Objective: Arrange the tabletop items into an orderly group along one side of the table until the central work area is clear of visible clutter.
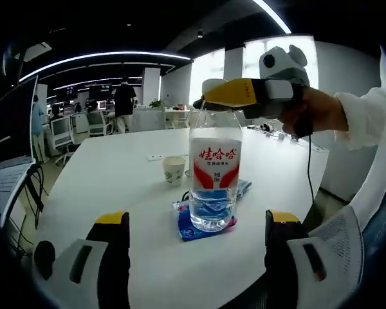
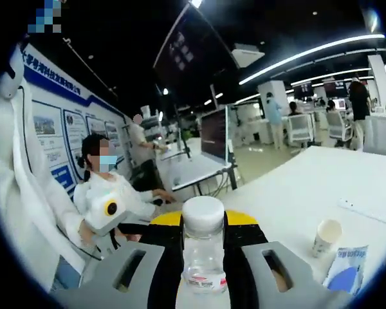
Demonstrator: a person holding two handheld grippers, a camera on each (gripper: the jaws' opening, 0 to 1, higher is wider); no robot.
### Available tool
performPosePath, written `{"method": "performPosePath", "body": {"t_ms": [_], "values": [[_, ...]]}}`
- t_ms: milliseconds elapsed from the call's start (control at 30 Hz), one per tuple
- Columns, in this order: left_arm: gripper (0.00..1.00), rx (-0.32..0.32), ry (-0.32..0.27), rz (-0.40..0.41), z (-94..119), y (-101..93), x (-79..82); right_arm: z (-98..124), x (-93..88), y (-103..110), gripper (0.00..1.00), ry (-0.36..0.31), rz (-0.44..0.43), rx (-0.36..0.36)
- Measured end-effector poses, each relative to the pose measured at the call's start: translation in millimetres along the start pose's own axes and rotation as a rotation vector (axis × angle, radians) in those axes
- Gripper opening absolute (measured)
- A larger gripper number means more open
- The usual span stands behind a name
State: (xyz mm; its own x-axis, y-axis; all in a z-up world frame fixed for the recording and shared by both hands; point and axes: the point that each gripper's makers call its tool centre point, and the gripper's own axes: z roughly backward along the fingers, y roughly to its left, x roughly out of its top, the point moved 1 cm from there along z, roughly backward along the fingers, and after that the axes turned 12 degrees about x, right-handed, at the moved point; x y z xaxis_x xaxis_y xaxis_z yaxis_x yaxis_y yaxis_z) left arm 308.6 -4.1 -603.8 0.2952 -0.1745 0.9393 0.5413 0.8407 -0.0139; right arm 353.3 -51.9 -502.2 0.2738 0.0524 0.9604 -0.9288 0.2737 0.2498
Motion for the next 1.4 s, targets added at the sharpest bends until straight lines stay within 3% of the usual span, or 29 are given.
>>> {"method": "performPosePath", "body": {"t_ms": [67,167,367,467,500,600,667,800,1033,1167,1267,1400], "values": [[0.92,-0.025,-0.031,0.037,2,-6.2,3.3,0,-0.8,-1,0.2,0.01,0.008,0.009],[0.96,-0.03,-0.012,0.047,4,-11.7,-4.1,0,-3.1,-5,0.2,0.025,0.017,0.019],[0.93,-0.025,0.028,-0.023,9,-22.4,-31.1,1,-9.6,-11,0.2,0.055,0.02,0.045],[0.86,-0.01,0.08,-0.004,11,-22.3,-48.4,-1,-10.8,-9,0.2,0.072,0.048,0.074],[0.85,-0.001,0.135,-0.043,12,-22.7,-56.1,-1,-11.6,-10,0.2,0.076,0.058,0.082],[0.85,0.02,0.031,-0.175,7,-25.1,-47.1,0,-13.6,-17,0.2,0.078,0.069,0.097],[0.85,0.019,0.046,-0.251,6,-29.2,-52.9,0,-12.8,-21,0.2,0.072,0.071,0.101],[0.87,-0.013,0.063,-0.245,5,-35.5,-58.7,3,-7.9,-32,0.2,0.064,0.075,0.113],[0.84,0.038,0.048,-0.191,6,-23.2,-53.8,4,6.1,-54,0.2,0.054,0.101,0.121],[0.8,0.028,0.123,-0.251,3,-24.6,-71.2,2,11.6,-69,0.2,0.059,0.123,0.13],[0.73,0.042,0.139,-0.27,0,-20.7,-75.9,-1,14.6,-78,0.2,0.063,0.155,0.15],[0.72,0.063,0.156,-0.265,1,-16.2,-77.9,-6,18.3,-94,0.2,0.061,0.16,0.162]]}}
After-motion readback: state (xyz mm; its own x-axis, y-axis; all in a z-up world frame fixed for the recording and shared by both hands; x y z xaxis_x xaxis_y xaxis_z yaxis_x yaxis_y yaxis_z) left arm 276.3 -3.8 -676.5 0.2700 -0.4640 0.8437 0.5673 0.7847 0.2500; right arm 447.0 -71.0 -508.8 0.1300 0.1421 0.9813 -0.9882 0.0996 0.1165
